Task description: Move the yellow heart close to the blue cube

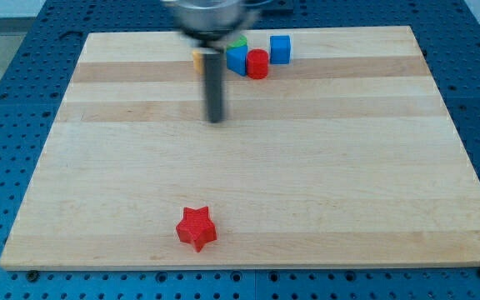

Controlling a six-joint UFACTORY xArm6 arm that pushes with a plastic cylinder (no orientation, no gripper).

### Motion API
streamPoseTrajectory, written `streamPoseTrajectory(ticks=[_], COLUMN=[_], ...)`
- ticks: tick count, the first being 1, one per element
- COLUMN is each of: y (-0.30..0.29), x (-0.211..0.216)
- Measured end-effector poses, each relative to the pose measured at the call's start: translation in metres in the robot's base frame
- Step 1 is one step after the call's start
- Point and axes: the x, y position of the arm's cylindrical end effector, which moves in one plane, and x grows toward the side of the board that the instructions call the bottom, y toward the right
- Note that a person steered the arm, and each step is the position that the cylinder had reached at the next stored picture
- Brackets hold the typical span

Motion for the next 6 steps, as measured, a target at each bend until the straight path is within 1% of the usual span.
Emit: streamPoseTrajectory(ticks=[1,2,3,4,5,6], y=[-0.126,-0.193,-0.193,-0.191,-0.186,-0.152], x=[-0.044,-0.098,-0.135,-0.205,-0.206,-0.206])
